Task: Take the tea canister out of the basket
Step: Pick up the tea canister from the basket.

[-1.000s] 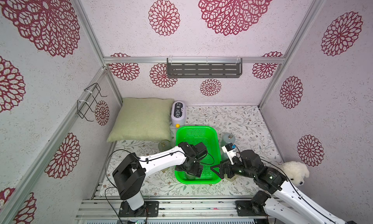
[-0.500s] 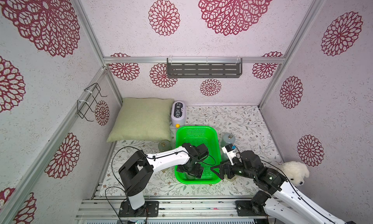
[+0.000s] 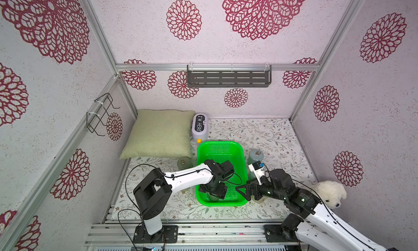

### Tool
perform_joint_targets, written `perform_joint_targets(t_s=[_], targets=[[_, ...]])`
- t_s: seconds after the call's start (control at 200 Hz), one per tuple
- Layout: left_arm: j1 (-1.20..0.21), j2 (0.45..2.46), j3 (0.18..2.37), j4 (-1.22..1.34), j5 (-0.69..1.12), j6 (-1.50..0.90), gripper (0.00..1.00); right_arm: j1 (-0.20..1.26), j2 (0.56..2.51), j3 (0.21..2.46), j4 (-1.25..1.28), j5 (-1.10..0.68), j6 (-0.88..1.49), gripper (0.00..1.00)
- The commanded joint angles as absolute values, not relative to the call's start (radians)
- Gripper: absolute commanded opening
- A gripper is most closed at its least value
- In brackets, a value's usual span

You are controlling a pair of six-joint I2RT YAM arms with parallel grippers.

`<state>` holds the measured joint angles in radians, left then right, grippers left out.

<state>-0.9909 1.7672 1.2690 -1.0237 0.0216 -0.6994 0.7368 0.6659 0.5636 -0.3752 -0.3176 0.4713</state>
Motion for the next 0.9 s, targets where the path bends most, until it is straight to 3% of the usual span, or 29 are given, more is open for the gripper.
perform_joint_targets(t_s=[0.0,0.48,0.891], targets=[[-0.997,1.687,1.326,-1.054,-0.02,-0.697,0.69,0.744,0.658,0.561,-0.34,-0.317,0.475,0.99],[-0.984,1.508,1.396,-1.198,-0.16,-0.724,0.69,0.744,0.688,0.563,-0.26,-0.36,0.489,0.99],[-0.883,1.277,1.371,-1.343,-0.241,-0.772,0.69,0.774,0.795,0.591,-0.152,-0.39,0.485,0.99]])
